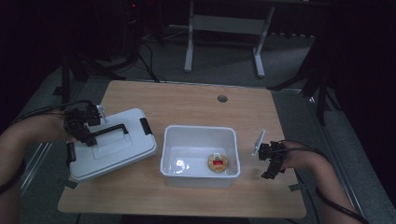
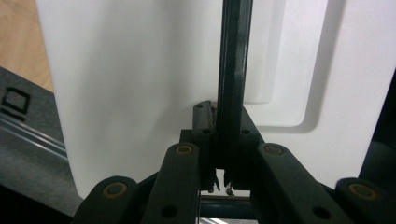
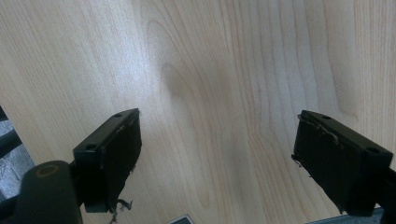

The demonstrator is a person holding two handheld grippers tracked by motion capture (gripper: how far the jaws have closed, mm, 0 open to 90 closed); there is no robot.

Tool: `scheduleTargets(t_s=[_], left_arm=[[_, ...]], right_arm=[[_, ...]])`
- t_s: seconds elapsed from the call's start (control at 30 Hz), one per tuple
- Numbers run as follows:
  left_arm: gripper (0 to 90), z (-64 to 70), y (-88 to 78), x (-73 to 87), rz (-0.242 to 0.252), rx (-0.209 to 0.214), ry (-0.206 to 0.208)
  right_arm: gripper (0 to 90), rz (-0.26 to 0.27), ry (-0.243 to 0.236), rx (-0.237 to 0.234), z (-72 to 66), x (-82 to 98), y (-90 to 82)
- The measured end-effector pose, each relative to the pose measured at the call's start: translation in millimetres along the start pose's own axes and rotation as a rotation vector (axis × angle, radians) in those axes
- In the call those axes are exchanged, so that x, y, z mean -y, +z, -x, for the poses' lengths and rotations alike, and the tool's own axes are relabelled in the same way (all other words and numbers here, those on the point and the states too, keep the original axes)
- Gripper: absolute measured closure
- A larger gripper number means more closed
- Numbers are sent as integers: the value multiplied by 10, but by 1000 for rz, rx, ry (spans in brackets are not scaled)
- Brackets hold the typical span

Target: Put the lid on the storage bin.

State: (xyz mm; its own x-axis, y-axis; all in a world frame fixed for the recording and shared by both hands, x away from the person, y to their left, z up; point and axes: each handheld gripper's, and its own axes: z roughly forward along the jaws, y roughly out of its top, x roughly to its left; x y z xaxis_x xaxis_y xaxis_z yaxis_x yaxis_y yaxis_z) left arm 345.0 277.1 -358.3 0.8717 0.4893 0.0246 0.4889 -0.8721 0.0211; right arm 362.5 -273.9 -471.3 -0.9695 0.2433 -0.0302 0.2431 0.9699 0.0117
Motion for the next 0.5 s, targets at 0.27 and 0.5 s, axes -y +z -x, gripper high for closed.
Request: scheduleTargets(t_s=[0.27, 0.5], left_arm=[[835, 87, -81, -242, 12, 3, 66], [835, 150, -222, -467, 49, -1, 114]], right_arm=[[147, -4, -10, 0, -10, -8, 5], [147, -4, -10, -2, -18, 9, 16]])
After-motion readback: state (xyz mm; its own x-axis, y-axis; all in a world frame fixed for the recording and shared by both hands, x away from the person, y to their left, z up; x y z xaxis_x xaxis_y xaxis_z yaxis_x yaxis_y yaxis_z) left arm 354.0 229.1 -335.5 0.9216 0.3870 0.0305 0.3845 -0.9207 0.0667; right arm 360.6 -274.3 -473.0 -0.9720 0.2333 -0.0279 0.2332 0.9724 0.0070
